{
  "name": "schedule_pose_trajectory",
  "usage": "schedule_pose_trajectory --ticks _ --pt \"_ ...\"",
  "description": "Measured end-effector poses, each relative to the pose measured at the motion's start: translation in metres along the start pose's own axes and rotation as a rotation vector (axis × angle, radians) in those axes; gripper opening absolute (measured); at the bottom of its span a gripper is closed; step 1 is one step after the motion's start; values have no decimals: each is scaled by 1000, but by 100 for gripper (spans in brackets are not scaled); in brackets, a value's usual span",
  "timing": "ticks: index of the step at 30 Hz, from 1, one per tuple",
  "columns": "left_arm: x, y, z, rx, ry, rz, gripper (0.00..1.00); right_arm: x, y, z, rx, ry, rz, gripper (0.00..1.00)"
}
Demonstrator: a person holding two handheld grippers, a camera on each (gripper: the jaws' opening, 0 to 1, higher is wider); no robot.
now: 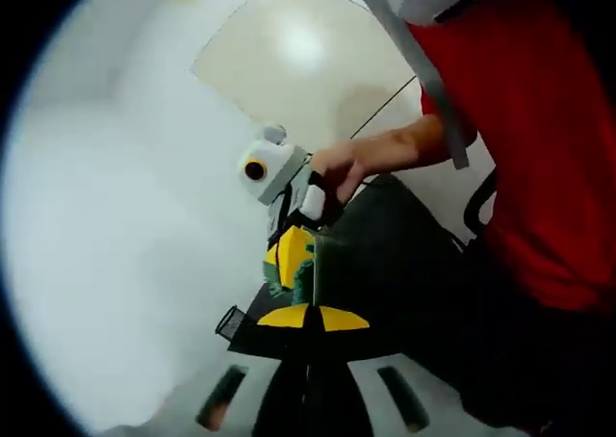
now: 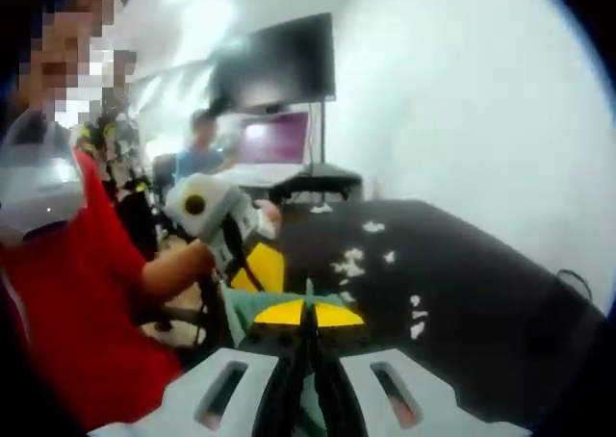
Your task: Pick up the broom and sweep the trash on the tabletop into the dustpan.
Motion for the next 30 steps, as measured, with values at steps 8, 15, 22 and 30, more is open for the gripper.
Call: schedule_pose_trajectory --ticks 8,15,22,30 --pt "2 1 1 -28 -6 -32 0 7 4 0 3 -63 32 3" --pt "5 -1 1 -61 -15 -50 0 14 8 -3 5 -129 53 3" --pt "8 -3 2 -78 -25 -51 0 25 16 7 25 -178 67 3" --pt "13 -5 1 -64 -57 -19 0 46 24 30 144 -248 -67 3"
Point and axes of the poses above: the point that each gripper's makers call its tool centre point, and the gripper's own axes: z roughly backward along the fingers, x roughly to its right, y roughly out of its top, the point moved 3 cm from there along z, roughly backward along the fingers, and after that the axes turned 7 degrees about -x, right-handed, at the moved point
